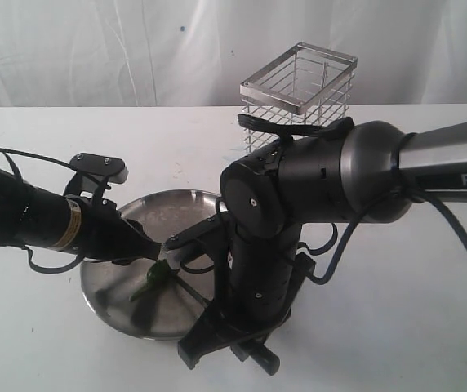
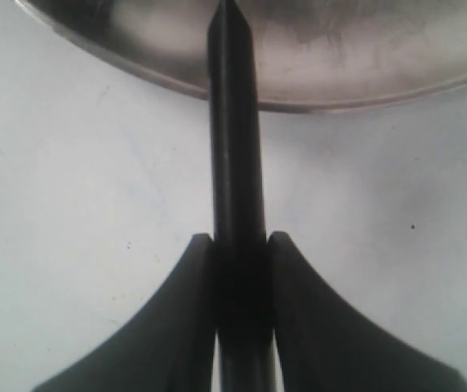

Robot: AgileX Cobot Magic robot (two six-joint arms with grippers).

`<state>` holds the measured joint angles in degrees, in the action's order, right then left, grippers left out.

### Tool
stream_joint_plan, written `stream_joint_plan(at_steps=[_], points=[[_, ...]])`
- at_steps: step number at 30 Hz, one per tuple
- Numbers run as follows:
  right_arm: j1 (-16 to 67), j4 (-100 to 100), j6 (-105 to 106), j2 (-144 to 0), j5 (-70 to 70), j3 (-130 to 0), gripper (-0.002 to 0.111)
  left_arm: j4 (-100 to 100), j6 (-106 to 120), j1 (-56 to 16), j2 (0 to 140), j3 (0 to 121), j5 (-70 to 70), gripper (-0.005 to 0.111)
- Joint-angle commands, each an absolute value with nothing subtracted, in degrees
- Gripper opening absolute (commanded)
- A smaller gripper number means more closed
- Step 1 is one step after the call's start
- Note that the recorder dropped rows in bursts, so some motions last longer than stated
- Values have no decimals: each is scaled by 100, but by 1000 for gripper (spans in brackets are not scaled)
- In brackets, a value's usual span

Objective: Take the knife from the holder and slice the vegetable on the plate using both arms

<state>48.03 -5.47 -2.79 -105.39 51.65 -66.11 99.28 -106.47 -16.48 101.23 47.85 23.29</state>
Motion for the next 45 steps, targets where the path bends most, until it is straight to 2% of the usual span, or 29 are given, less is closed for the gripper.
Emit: stream_joint_plan(at_steps=[1, 25, 29, 36, 45], points=[[4790, -506, -322, -10539, 5155, -6617, 0, 9995, -10626, -1670, 10249, 4806, 2314, 45], [4790, -506, -322, -10539, 5153, -6617, 0, 9995, -10522, -1670, 10204, 4918, 2546, 45], [4790, -506, -322, -10539, 5153, -6617, 0, 9995, -10522, -1670, 10474, 4918, 2533, 51], [4790, -506, -322, -10539, 5153, -6617, 0, 9995, -10511, -1670, 10850, 4879, 2562, 52], [4790, -506, -322, -10539, 5153, -6617, 0, 9995, -10455, -1670, 9931, 4879, 2308, 52]])
